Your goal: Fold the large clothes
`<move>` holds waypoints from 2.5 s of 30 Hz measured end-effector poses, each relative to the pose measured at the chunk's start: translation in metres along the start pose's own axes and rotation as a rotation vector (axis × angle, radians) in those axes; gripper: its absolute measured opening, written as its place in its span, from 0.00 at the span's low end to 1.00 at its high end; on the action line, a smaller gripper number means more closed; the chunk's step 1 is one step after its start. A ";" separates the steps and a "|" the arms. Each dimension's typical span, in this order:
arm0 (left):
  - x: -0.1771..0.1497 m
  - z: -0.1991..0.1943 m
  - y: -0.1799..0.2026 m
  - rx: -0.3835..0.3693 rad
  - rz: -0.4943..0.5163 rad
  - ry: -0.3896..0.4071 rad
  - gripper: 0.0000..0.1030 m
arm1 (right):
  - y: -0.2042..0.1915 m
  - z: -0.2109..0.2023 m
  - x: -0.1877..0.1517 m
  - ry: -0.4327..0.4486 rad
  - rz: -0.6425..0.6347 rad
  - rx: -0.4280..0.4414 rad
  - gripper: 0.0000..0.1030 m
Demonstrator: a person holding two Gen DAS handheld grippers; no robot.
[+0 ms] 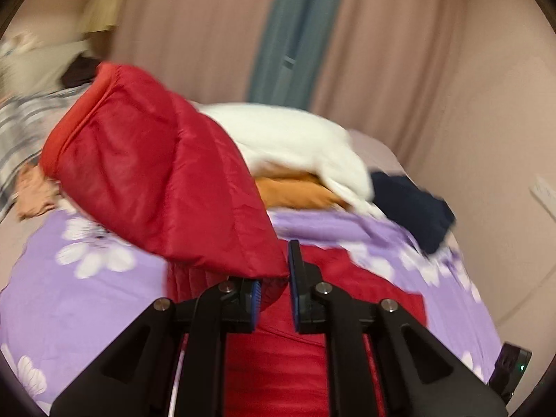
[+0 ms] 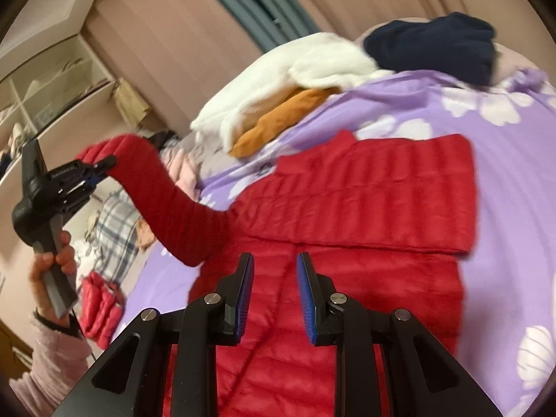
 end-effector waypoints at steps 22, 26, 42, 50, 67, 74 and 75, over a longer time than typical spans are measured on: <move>-0.144 0.101 0.085 -0.152 0.071 -0.403 0.77 | 0.089 -0.024 0.002 0.025 0.223 -0.054 0.47; -0.152 0.079 0.015 -0.047 -0.017 -0.370 0.80 | 0.063 0.015 0.016 -0.016 0.151 -0.072 0.47; -0.199 0.044 -0.106 0.104 -0.234 -0.391 0.80 | 0.030 0.068 0.043 -0.012 -0.024 -0.213 0.15; -0.204 0.049 -0.094 0.115 -0.152 -0.394 0.79 | 0.065 0.071 0.030 -0.101 -0.024 -0.403 0.15; -0.153 0.099 -0.045 0.162 0.119 -0.274 0.62 | 0.022 0.065 0.049 0.041 -0.263 -0.466 0.41; -0.174 0.144 -0.045 0.175 0.156 -0.371 0.47 | 0.061 0.099 0.028 -0.078 -0.214 -0.507 0.40; -0.179 0.150 -0.047 0.174 0.151 -0.388 0.48 | 0.066 0.099 0.024 -0.090 -0.195 -0.502 0.40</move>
Point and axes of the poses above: each gripper's, at about its wrist camera, not at the fingertips, and z roughly the way its jaws point, y to its right, x to its top, the point moved 9 cm from there along z, roughly the way its jaws point, and after that the axes turned 3 degrees about -x, right-handed, at the moved point
